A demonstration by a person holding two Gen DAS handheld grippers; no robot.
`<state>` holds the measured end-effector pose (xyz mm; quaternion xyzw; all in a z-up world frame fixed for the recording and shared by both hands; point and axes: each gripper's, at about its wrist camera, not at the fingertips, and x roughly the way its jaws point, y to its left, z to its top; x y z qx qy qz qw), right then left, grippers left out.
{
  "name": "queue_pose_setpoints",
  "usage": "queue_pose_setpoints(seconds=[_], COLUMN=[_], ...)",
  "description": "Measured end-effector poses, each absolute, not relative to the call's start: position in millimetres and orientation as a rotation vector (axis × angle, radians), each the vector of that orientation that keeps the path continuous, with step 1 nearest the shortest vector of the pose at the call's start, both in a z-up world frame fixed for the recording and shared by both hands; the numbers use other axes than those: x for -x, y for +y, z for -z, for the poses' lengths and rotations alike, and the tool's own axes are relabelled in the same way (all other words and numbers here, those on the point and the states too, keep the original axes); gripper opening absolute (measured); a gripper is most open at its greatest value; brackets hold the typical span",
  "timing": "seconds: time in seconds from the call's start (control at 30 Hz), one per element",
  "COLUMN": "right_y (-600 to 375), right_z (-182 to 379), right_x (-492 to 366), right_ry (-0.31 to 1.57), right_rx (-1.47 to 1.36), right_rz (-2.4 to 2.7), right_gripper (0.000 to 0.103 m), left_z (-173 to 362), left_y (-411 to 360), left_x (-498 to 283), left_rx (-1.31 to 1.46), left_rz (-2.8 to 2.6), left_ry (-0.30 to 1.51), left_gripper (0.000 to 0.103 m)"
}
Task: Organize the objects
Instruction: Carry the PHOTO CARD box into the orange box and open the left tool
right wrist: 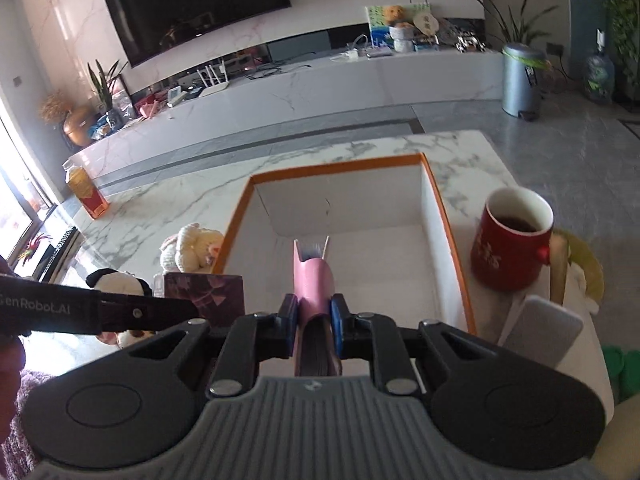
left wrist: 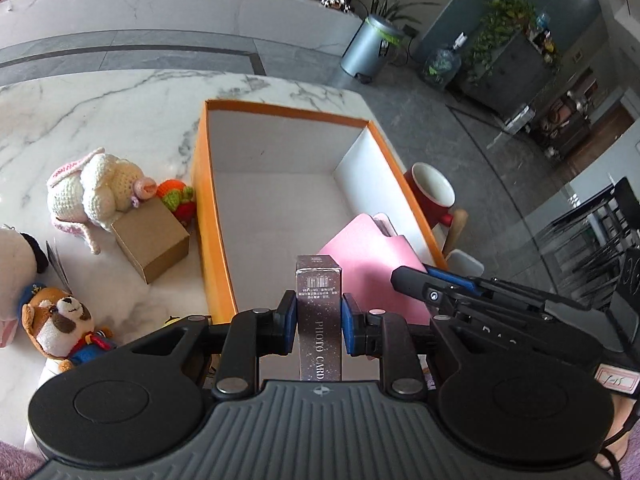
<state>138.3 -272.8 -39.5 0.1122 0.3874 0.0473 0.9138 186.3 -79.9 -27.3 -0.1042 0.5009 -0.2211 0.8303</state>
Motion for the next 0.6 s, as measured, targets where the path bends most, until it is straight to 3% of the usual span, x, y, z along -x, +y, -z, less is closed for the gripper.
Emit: queue_pose_setpoints(seconds=[0.6], right_y=[-293], right_z=[103], right_x=[-158], right_ry=[0.927], right_rx=[-0.377], right_rz=[-0.118], right_gripper=[0.018], left_z=[70], left_y=[-134], left_x=[-189], left_rx=[-0.074], left_rz=[0.431], left_ry=[1.209], left_gripper=[0.026])
